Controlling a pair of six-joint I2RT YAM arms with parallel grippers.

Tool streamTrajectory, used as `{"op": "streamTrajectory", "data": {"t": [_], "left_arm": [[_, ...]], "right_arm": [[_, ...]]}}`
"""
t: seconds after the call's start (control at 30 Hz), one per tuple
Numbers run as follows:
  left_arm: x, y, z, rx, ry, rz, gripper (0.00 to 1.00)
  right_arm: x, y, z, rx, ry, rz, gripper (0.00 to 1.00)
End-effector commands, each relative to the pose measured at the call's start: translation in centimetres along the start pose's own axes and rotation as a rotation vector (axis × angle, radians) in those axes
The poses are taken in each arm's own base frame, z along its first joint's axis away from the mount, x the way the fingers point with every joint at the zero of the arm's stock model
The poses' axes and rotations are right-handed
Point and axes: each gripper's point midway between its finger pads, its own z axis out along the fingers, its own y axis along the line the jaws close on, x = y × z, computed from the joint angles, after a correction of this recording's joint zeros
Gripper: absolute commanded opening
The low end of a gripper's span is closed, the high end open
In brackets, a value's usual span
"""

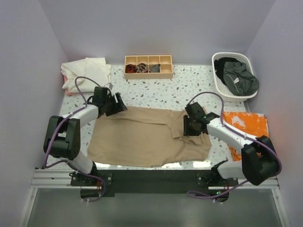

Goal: Fold and stack the t-shirts
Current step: Fold the flattened tshirt in 1/3 of the way

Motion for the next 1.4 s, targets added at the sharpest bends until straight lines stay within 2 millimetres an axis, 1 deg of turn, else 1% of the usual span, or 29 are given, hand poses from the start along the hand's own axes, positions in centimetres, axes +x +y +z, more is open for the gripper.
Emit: {"op": "streamTrajectory", "data": {"t": [0.0, 0.07, 0.1, 0.17, 0.2, 0.23, 0.3, 0.33, 0.43, 0.47, 0.53, 0.57, 0.6, 0.67, 0.7, 0.77, 0.8, 0.87, 0.9, 0.93, 0.97, 1.03, 1.07, 1.13, 1.17, 1.2, 1.3, 1.33, 1.37], "left_arm": [[-1.8, -0.4, -0.5, -0.004, -0.049, 0.043, 0.71], [-1.9, -0.2, -0.6, -0.018, -0.060, 0.043, 0.71], [-2.0, -0.2, -0.6, -0.019, -0.065, 0.044, 0.71], [-2.3, -0.1, -0.5, -0.028, -0.071, 0.046, 0.71], [-2.4, 0.0, -0.4, -0.033, -0.075, 0.046, 0.71], [-2.5, 0.1, -0.2, -0.040, -0.080, 0.041, 0.71], [-2.9, 0.0, 0.0, -0.041, -0.086, 0.041, 0.71], [-3.0, 0.2, 0.4, -0.045, -0.087, 0.036, 0.71], [-3.1, 0.5, 1.2, -0.057, -0.080, 0.036, 0.71], [-3.4, 0.4, 1.4, -0.059, -0.084, 0.036, 0.71], [-3.3, 1.0, 2.2, -0.074, -0.077, 0.029, 0.71], [-3.4, 1.0, 2.5, -0.075, -0.078, 0.029, 0.71], [-3.0, 1.7, 3.2, -0.090, -0.059, 0.020, 0.71], [-3.0, 2.2, 3.9, -0.099, -0.045, 0.006, 0.71], [-2.8, 3.2, 4.3, -0.116, -0.030, -0.010, 0.71], [-2.6, 4.5, 4.5, -0.138, -0.022, -0.031, 0.71], [-2.8, 5.6, 4.6, -0.154, -0.023, -0.053, 0.71], [-3.1, 6.8, 4.6, -0.170, -0.032, -0.069, 0.71], [-3.6, 7.3, 4.7, -0.173, -0.044, -0.079, 0.71], [-3.9, 7.5, 4.8, -0.176, -0.048, -0.082, 0.71], [-4.8, 7.5, 4.9, -0.175, -0.065, -0.081, 0.71], [-5.1, 7.8, 5.4, -0.187, -0.058, -0.075, 0.70], [-6.1, 7.5, 5.5, -0.180, -0.074, -0.068, 0.70], [-6.5, 7.4, 6.2, -0.170, -0.078, -0.062, 0.70], [-7.3, 7.1, 6.3, -0.163, -0.094, -0.059, 0.70], [-7.8, 7.0, 6.7, -0.154, -0.107, -0.057, 0.70], [-10.0, 5.7, 7.0, -0.108, -0.156, -0.039, 0.69], [-10.2, 5.3, 7.0, -0.087, -0.158, -0.036, 0.70], [-11.0, 4.7, 6.8, -0.074, -0.173, -0.031, 0.73]], "right_arm": [[-4.9, -1.1, -1.1, 0.126, -0.155, 0.029, 0.38], [-6.8, -1.8, -1.0, 0.170, -0.189, 0.052, 0.39], [-8.2, -2.1, -0.7, 0.187, -0.203, 0.073, 0.39], [-9.3, -2.3, 0.1, 0.188, -0.205, 0.088, 0.40], [-10.7, -2.5, 0.4, 0.181, -0.232, 0.109, 0.39], [-10.5, -2.9, 1.7, 0.191, -0.196, 0.113, 0.39], [-11.5, -3.4, 2.7, 0.204, -0.200, 0.128, 0.40], [-11.3, -3.7, 3.8, 0.210, -0.173, 0.131, 0.39], [-11.9, -4.2, 5.0, 0.217, -0.158, 0.148, 0.39], [-11.6, -4.4, 5.8, 0.228, -0.134, 0.148, 0.39], [-12.3, -4.6, 6.4, 0.241, -0.141, 0.151, 0.39], [-11.9, -5.0, 7.3, 0.264, -0.111, 0.153, 0.40], [-13.0, -5.3, 7.5, 0.272, -0.118, 0.167, 0.40], [-13.7, -6.3, 8.2, 0.309, -0.106, 0.176, 0.40], [-14.3, -7.3, 9.0, 0.330, -0.093, 0.194, 0.40], [-15.0, -8.2, 9.5, 0.340, -0.078, 0.214, 0.40], [-16.1, -9.0, 9.9, 0.352, -0.086, 0.235, 0.40], [-16.9, -10.1, 10.3, 0.357, -0.075, 0.254, 0.40], [-18.4, -9.9, 10.2, 0.345, -0.100, 0.257, 0.40], [-18.5, -10.1, 11.0, 0.350, -0.087, 0.255, 0.40], [-20.2, -10.1, 10.7, 0.344, -0.110, 0.257, 0.40], [-20.8, -10.1, 11.8, 0.339, -0.097, 0.249, 0.40], [-22.2, -9.8, 11.8, 0.324, -0.118, 0.243, 0.40], [-22.9, -9.2, 12.8, 0.284, -0.109, 0.233, 0.40], [-23.5, -8.9, 12.8, 0.271, -0.116, 0.214, 0.40], [-24.9, -8.4, 12.5, 0.252, -0.141, 0.212, 0.40], [-27.0, -7.3, 12.2, 0.190, -0.181, 0.175, 0.40], [-27.5, -6.7, 11.7, 0.162, -0.193, 0.168, 0.40], [-28.4, -6.4, 10.2, 0.143, -0.239, 0.155, 0.40]]}}
